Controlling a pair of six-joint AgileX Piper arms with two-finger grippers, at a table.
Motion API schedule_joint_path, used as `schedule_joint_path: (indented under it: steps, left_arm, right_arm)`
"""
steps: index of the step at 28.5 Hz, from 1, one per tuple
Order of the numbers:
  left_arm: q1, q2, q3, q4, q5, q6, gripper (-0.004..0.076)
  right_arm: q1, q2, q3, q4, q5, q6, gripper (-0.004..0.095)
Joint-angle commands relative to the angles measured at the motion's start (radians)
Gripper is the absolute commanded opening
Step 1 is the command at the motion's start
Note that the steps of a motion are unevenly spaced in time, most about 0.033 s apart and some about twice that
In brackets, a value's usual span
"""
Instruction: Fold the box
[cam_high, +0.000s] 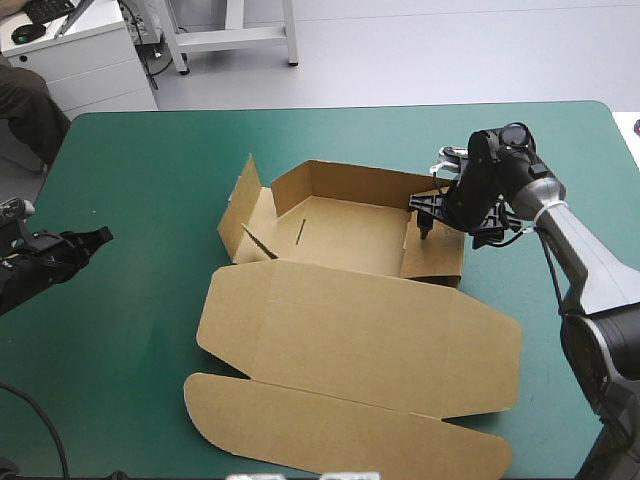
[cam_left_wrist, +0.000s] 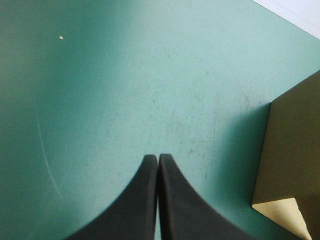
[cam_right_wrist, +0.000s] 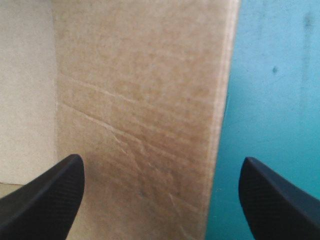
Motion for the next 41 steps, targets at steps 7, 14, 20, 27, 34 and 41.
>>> schedule_joint_path:
  steps: [7, 14, 20, 27, 34, 41]
  left_arm:
    - [-0.001, -0.026, -0.025, -0.052, -0.022, -0.022, -0.001]
    - [-0.001, -0.026, -0.025, -0.057, -0.013, -0.022, -0.001]
    - [-0.001, -0.026, -0.025, -0.066, 0.005, -0.022, -0.001]
    - [-0.001, -0.026, -0.025, -0.075, 0.021, -0.019, -0.001]
    - [-0.001, -0.026, -0.025, -0.075, 0.021, -0.016, -0.001]
    - [-0.001, -0.026, -0.025, -0.075, 0.022, -0.016, -0.001]
  right_arm:
    - [-0.002, -0.022, -0.022, 0.002, 0.019, 0.033, 0.0718]
    - [-0.004, -0.02, 0.037, -0.003, 0.019, 0.042, 0.0047]
    - [-0.004, -0.027, 0.042, -0.004, 0.019, 0.008, -0.002]
    - [-0.004, -0.058, -0.073, 0.0, 0.018, -0.139, -0.002]
    - [-0.004, -0.114, -0.195, 0.037, 0.018, -0.332, -0.002]
    - [-0.006, -0.204, -0.208, 0.081, 0.018, -0.449, -0.002]
